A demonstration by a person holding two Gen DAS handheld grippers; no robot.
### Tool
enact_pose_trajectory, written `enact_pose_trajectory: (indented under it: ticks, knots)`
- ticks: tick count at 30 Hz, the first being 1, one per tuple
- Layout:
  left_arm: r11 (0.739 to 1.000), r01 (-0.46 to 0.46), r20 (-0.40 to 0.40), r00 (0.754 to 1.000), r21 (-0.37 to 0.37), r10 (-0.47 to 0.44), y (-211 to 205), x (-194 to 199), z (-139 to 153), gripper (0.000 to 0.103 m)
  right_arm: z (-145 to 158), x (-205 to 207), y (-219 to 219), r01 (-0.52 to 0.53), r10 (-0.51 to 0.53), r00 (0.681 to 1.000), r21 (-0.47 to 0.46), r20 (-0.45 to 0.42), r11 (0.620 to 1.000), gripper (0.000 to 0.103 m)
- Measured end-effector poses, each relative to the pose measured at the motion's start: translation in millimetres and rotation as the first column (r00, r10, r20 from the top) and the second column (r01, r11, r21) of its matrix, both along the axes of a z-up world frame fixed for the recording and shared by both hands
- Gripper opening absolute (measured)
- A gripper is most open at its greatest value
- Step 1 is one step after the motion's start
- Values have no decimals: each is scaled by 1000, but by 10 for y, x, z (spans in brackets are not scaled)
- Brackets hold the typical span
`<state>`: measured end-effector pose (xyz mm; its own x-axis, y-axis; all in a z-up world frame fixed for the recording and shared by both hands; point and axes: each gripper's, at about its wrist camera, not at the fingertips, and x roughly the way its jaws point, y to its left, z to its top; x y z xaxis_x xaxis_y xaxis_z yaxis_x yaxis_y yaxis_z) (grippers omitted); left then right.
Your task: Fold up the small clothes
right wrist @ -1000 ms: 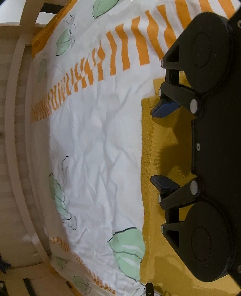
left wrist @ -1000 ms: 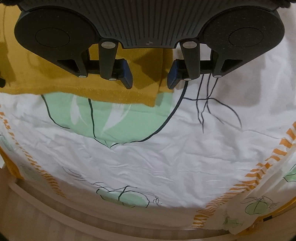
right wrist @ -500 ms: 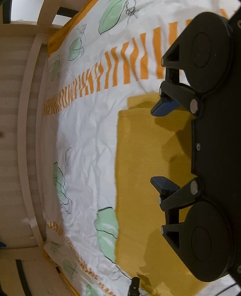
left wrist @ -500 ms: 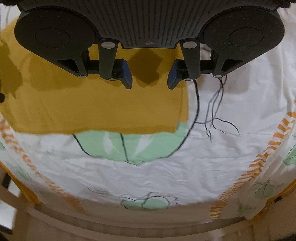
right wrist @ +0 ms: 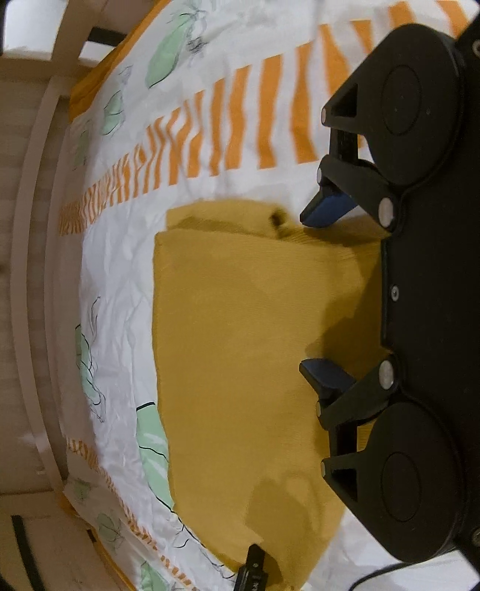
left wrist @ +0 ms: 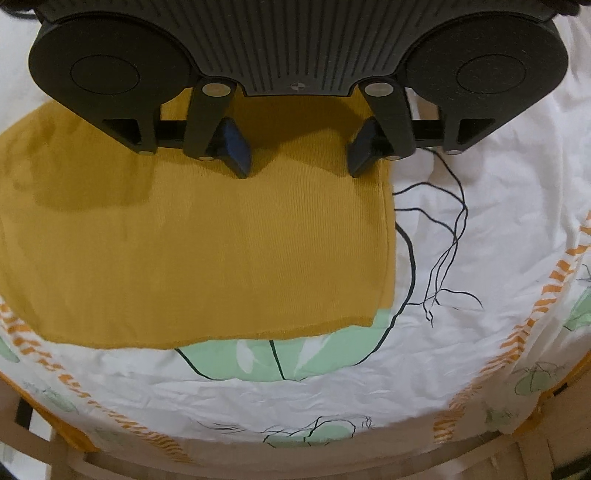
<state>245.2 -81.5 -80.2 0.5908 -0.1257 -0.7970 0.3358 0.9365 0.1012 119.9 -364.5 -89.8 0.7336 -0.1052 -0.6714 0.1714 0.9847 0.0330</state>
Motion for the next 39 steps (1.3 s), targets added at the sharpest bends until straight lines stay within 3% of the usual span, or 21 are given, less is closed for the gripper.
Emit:
enact_pose_trajectory:
  ticks: [3,9,12,17,20,26,32,39]
  knots:
    - [1000,5,0,1000,2,-5,3,-29,-14,62,-19,-98,-63,18,-19,1000,56,15,998,83]
    - [999,-18,-100,995,-48,13,36,43,159,60,-14,-214,-192,31,-40,998,157,55,987,83]
    - [997,-13,-82,997,-76,7,-28,-16,345,60,-24,-277,-284,27,-47,996,235,79,972,84]
    - [991,31,-92,995,-129,-43,-339,-17,567,60,-71,-392,-478,14,-66,992,417,110,909,87]
    - [990,69,-83,993,-122,-80,-607,-17,599,60,-121,-465,-582,-10,-70,988,516,136,857,88]
    - [989,119,-88,988,-93,-127,-1088,46,445,60,-224,-540,-752,-48,-94,978,643,185,764,88]
    - [994,109,-132,985,-12,-109,-1389,197,156,60,-246,-490,-775,-77,-81,977,676,199,733,93]
    - [997,69,-170,983,-35,-74,-1391,328,58,64,-296,-365,-797,-104,-72,974,709,215,698,94]
